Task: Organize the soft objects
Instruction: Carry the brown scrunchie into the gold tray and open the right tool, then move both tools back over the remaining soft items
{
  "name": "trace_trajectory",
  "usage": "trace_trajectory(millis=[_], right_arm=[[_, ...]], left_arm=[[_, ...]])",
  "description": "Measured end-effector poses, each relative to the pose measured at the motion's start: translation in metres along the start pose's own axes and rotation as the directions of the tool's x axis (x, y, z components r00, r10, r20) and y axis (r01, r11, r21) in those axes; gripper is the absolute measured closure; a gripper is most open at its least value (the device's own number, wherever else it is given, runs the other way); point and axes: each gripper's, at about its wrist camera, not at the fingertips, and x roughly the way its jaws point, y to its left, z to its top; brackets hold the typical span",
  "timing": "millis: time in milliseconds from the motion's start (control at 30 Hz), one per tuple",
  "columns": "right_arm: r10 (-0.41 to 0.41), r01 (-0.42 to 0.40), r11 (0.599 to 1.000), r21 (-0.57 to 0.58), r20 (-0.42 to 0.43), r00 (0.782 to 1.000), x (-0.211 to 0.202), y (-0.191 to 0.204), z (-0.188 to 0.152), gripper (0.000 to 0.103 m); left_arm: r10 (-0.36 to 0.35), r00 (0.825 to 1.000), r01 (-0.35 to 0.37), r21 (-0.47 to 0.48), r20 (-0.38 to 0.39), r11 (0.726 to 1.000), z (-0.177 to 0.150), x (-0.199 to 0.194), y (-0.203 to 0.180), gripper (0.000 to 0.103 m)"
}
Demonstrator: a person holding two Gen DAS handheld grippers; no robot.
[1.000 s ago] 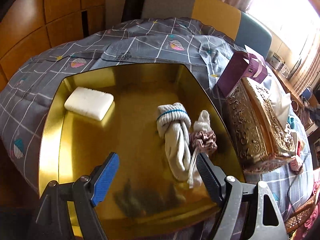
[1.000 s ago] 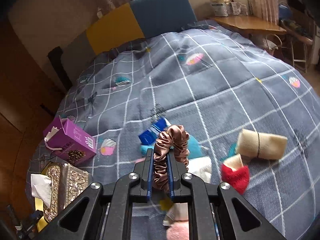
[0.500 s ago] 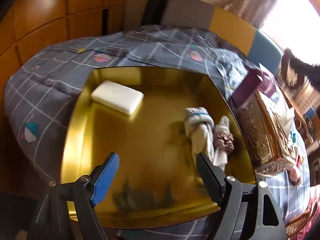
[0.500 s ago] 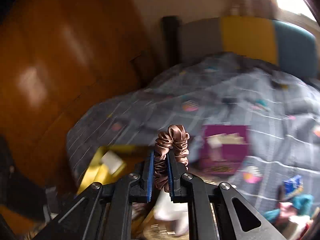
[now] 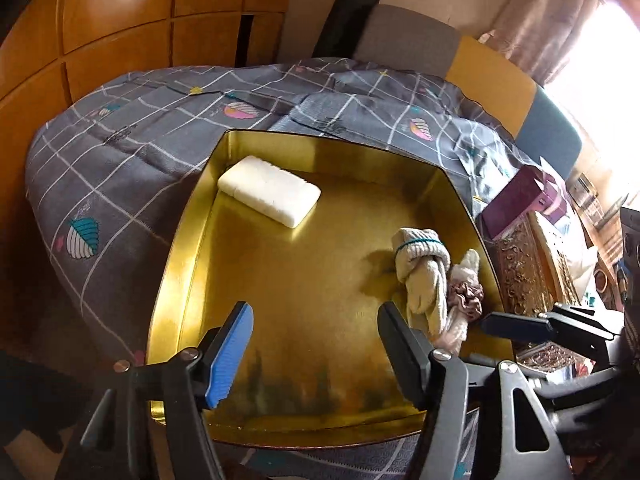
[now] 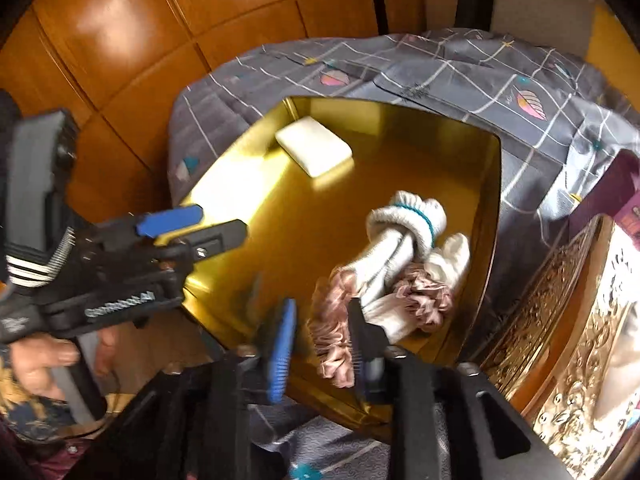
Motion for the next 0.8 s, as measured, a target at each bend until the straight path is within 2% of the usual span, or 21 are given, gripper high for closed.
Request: trace_trajectory(millis=[67, 233, 300, 500, 800], right_arm=[[0.011, -0.011, 1.0, 0.011, 0.014, 1.0, -0.004, 0.0, -0.002, 0.041], [-0.02, 0.02, 1.0, 0.002, 0.092, 0.996, -0.03, 0.001, -0.017, 0.039], [-0.051, 0.052, 0.999, -0.007, 0.132, 0.99, -0.041, 0.002, -0.022, 0.035], [-0.156, 0.158, 0.987, 0.01, 0.237, 0.959, -0.073, 0.002, -0.04, 0.022], [-0.272, 0.241, 0.962, 0.13, 0.343, 0.899, -0.127, -0.026, -0.07, 0.017]], left_arm=[[-0.002, 1.0, 0.002, -0.001, 0.003, 1.0, 0.0, -0.001, -0.002, 0.04], [-0.013, 1.0, 0.013, 0.032, 0.017, 0.999, 0.0, -0.006, -0.012, 0.042], [-0.028, 0.999, 0.026, 0.049, 0.035, 0.998, 0.001, -0.012, -0.017, 0.042], [-0.034, 0.995, 0.021, 0.136, 0.095, 0.991, 0.002, -0.032, -0.042, 0.042], [-0.065, 0.987, 0.025, 0.263, 0.145, 0.965, -0.003, -0.053, -0.08, 0.041]])
